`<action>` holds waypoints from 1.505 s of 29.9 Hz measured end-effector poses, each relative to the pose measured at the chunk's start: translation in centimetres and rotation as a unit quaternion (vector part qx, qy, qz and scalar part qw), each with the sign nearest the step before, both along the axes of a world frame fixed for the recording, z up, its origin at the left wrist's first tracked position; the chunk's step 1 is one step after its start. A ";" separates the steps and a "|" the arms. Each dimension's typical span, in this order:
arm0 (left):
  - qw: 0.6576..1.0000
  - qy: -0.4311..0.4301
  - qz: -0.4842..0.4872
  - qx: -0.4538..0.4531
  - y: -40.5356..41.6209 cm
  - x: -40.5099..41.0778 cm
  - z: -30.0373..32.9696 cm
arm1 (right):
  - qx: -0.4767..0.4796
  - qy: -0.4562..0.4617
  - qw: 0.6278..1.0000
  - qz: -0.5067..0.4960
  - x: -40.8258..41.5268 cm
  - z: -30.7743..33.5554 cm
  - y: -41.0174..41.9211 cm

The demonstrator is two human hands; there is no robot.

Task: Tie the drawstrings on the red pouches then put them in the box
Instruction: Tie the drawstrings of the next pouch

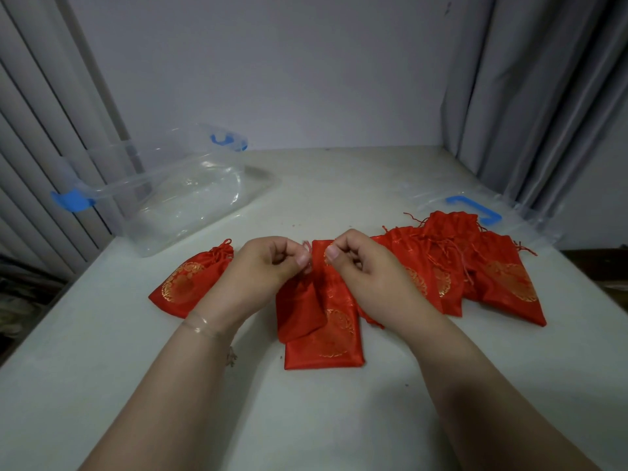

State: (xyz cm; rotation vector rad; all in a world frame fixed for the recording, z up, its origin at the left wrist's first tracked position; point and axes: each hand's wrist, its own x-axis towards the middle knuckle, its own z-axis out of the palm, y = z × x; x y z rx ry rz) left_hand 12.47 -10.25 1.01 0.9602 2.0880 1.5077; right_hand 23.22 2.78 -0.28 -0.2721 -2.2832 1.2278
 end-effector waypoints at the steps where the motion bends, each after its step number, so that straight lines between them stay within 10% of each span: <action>1: 1.000 0.001 -0.004 -0.010 0.0 0.0 0.0 | 0.009 0.007 1.000 0.004 0.0 0.0 -0.2; 12: 0.978 0.204 0.011 -0.033 0.3 1.3 0.1 | -0.059 0.101 0.992 0.056 0.0 0.4 -0.9; 16: 0.982 0.186 0.022 0.011 0.2 1.5 0.6 | -0.150 0.049 0.987 0.030 0.0 0.8 -0.1; 35: 0.988 0.014 0.063 0.139 0.4 0.7 0.2 | 0.012 0.017 0.998 -0.060 0.0 0.5 0.4; 45: 0.988 0.100 0.015 0.116 0.3 0.9 0.1 | 0.049 0.020 0.997 -0.056 0.1 0.2 0.6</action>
